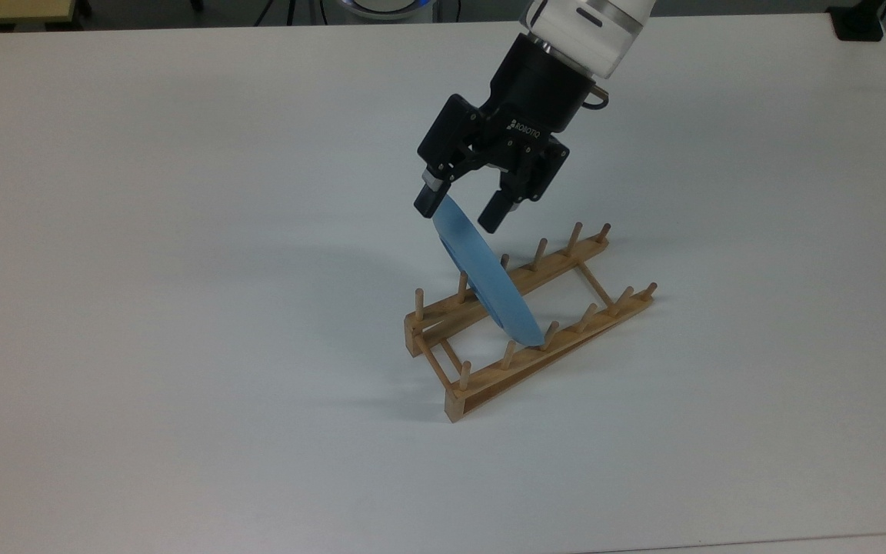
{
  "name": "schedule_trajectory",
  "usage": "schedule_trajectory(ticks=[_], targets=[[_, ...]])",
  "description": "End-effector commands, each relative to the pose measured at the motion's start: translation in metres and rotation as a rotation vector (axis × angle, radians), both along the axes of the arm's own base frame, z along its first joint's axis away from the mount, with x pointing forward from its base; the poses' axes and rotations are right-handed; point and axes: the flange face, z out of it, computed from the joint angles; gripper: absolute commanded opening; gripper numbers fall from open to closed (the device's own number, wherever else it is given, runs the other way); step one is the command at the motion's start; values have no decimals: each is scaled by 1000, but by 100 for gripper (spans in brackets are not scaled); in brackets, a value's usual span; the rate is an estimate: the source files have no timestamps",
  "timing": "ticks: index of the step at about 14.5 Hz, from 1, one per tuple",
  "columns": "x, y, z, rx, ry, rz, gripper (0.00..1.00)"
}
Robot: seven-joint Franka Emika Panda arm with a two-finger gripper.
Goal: Place plate in plate rack
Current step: 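Open the gripper, release the plate, and raise the gripper away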
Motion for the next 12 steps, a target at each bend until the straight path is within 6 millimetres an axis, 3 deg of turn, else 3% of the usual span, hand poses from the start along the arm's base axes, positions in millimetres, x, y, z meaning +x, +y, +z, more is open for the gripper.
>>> schedule_trajectory(ticks=[1, 6, 7, 9, 10, 12], targets=[[-7, 9, 4, 43, -50, -51, 100], [-4, 11, 23, 269, -221, -215, 100], [-2, 7, 27, 407, -233, -285, 100], [0, 0, 29, 596, -176, -375, 100], [1, -4, 40, 705, -147, -412, 100], [1, -17, 50, 798, -112, -443, 100]])
